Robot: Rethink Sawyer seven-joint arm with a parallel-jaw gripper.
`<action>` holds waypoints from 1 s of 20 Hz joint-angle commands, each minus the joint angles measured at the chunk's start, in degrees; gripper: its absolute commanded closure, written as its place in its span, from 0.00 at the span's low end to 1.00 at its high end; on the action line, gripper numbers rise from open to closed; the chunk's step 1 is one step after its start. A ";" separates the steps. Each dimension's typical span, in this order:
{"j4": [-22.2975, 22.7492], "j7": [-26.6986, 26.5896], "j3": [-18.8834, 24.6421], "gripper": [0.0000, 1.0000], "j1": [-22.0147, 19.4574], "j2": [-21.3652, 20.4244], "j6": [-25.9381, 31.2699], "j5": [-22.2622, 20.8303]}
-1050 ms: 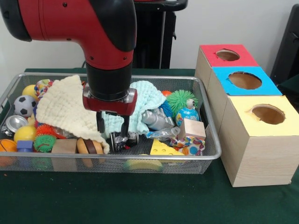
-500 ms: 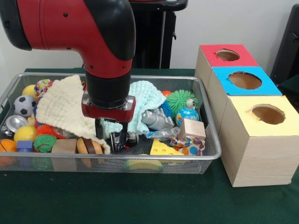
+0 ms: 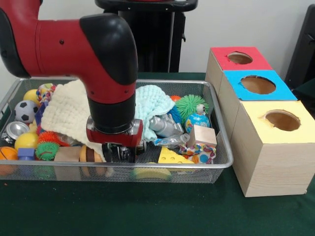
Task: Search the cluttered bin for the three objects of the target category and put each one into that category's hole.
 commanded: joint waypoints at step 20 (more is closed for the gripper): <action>-6.57 -23.47 5.16 0.00 -2.61 -2.09 12.21 0.80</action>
